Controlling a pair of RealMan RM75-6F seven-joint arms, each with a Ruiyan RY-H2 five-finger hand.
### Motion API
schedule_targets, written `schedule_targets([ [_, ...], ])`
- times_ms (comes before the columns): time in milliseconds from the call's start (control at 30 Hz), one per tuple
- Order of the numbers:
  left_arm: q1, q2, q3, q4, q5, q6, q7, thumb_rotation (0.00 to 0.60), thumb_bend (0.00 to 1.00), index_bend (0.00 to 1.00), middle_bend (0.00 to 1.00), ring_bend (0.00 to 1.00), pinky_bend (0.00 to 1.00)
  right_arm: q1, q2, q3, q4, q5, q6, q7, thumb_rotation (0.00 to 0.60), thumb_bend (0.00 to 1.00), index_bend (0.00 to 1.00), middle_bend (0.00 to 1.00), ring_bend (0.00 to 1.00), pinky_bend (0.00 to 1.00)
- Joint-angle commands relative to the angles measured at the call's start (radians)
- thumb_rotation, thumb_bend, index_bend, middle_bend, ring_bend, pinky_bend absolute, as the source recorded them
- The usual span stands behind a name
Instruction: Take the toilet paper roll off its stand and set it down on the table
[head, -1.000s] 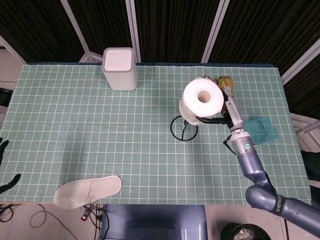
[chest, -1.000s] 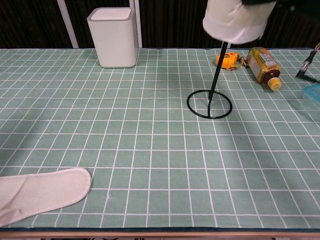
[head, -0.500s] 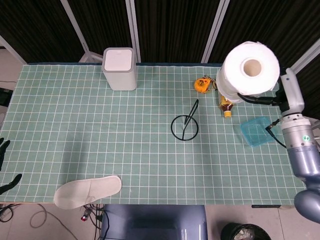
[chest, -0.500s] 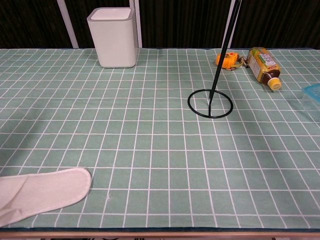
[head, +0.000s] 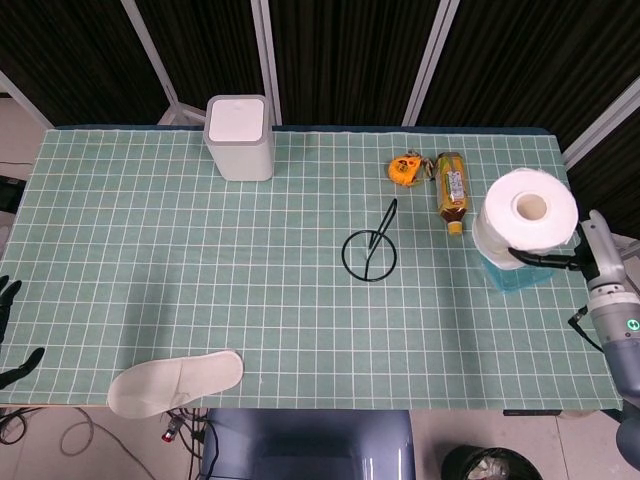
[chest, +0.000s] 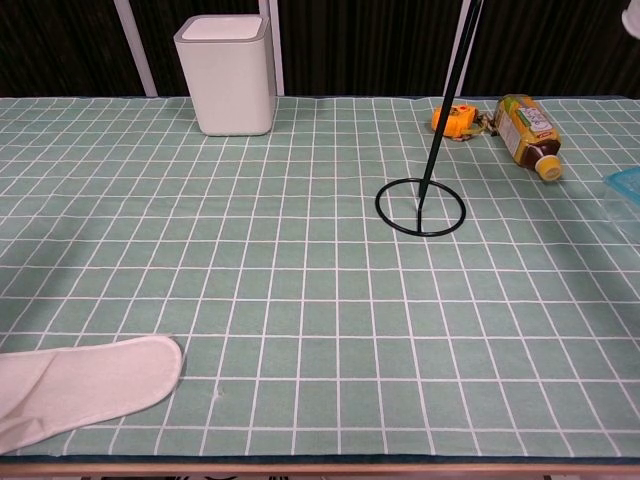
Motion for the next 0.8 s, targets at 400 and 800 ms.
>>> schedule_targets([
  [400,0.000,0.002,-0.001,0.000,-0.001,0.000,-0.007,0.600,0.18,0.04,0.00,0.00,0.01,-0.096,-0.274,-0.375,0.134,-0.530,0.129,0.241,0.600,0.00,0.26,0.29,0.21,0.00],
  [800,0.001,0.007,-0.004,0.004,-0.005,0.003,-0.023,0.600,0.18,0.04,0.00,0.00,0.01,0.005,-0.549,-0.413,0.212,-0.498,0.125,0.128,0.600,0.00,0.22,0.24,0.16,0.00],
])
